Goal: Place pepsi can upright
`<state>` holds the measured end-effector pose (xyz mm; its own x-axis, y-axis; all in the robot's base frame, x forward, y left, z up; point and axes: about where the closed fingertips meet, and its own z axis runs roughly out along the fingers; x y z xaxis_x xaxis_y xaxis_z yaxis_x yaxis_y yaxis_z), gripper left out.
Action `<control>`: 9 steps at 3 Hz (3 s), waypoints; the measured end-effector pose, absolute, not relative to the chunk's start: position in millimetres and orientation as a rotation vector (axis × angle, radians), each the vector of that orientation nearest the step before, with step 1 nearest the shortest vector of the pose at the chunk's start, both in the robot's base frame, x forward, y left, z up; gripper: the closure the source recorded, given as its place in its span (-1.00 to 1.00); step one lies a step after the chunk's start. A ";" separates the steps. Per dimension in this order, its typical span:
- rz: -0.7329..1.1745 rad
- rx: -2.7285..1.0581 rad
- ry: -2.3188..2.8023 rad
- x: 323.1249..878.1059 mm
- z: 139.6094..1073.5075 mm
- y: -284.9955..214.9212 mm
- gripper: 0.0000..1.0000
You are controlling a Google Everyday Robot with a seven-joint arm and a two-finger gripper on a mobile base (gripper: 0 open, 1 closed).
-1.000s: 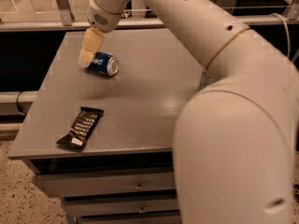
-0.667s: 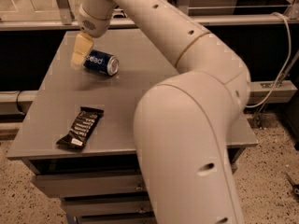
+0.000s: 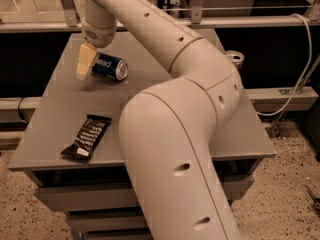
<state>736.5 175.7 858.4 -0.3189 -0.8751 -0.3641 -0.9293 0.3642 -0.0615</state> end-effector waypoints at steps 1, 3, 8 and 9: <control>0.190 -1.547 2.356 740.6 848.3 169.3 -1.00; 0.160 -1.469 2.374 744.0 859.0 161.4 -0.20; 0.655 -1.087 1.831 647.4 998.7 114.4 1.00; 0.634 -1.029 1.824 656.2 1008.7 97.5 1.00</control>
Offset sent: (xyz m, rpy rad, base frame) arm 0.0067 -0.0226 -0.0023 -0.0480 0.0016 -0.1327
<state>656.2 97.5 1008.7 -0.2298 -0.3824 -0.8950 -0.8552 0.5183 -0.0019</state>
